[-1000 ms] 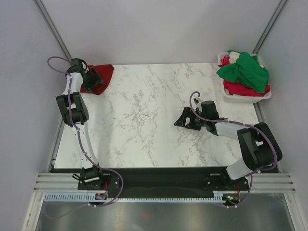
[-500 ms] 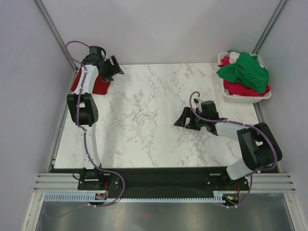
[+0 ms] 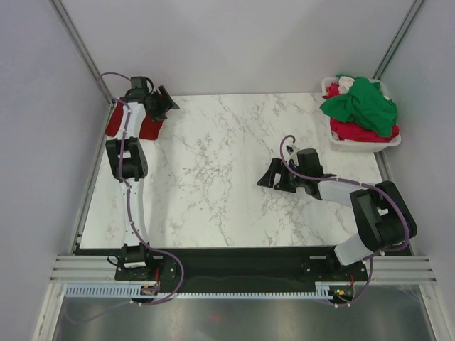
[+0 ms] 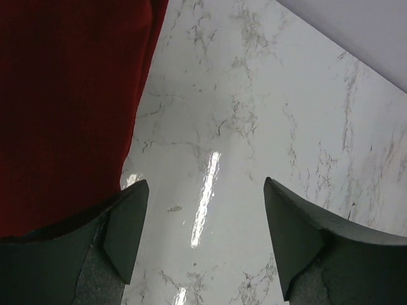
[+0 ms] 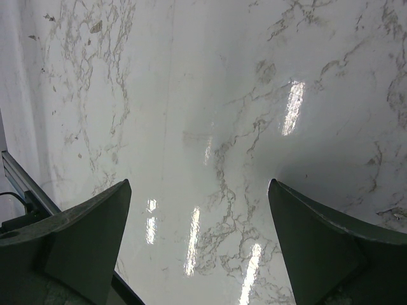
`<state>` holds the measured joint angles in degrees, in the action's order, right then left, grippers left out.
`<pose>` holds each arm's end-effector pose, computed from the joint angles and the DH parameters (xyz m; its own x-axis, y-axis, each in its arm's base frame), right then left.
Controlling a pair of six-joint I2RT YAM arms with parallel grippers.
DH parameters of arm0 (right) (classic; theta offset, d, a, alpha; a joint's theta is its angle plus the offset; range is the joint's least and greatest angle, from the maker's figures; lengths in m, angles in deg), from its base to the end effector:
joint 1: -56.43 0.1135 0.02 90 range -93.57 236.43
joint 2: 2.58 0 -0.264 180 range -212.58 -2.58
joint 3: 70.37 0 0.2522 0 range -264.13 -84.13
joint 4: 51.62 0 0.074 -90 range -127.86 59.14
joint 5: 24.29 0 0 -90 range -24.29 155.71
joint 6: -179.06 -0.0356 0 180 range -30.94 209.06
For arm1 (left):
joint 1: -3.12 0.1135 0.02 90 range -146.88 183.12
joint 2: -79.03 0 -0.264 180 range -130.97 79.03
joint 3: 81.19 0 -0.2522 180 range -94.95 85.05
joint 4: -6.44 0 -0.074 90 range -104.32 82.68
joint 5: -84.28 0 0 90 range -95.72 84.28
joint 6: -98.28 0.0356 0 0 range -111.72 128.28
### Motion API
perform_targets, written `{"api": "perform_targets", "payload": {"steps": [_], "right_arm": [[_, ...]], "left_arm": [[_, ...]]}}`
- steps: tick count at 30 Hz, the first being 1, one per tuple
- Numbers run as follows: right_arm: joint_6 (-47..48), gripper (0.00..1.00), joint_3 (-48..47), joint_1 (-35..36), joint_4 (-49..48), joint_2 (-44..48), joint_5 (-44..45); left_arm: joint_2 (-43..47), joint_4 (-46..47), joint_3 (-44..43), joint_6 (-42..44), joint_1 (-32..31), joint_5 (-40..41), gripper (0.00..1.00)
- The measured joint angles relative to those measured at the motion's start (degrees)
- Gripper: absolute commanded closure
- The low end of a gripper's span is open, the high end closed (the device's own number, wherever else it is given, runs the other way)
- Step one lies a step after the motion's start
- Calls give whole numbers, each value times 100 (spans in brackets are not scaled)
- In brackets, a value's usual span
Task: Fold and stack the t-shirts
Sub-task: Neatly place the folded tshirt to the corner, then reset both grippers
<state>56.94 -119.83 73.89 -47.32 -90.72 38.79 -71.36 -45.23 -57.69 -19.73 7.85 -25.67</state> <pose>0.2677 0.1011 0.1477 -0.8610 0.2262 -0.4555 -0.1484 0.7450 0.6504 0.5746 0.0354 0.1941 -0.7036 -0.5012 -0.5037 -0.1924 0.8168 -0.5439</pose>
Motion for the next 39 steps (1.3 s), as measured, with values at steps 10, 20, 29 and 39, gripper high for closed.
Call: {"api": "perform_targets", "payload": {"steps": [10, 20, 29, 39], "right_arm": [[-2, 2, 0, 0, -26, -22, -22], [-4, 2, 0, 0, -111, -66, -52], [-4, 2, 0, 0, -133, -81, -68], [-7, 2, -2, 0, -157, -90, -63]], "left_arm": [[-380, 737, 9, -542, -9, -264, 20], [-527, 1141, -7, -614, 52, 125, 20], [-527, 1220, -15, -658, 190, 459, 15], [396, 1117, 531, -857, -55, 278, 6]]}}
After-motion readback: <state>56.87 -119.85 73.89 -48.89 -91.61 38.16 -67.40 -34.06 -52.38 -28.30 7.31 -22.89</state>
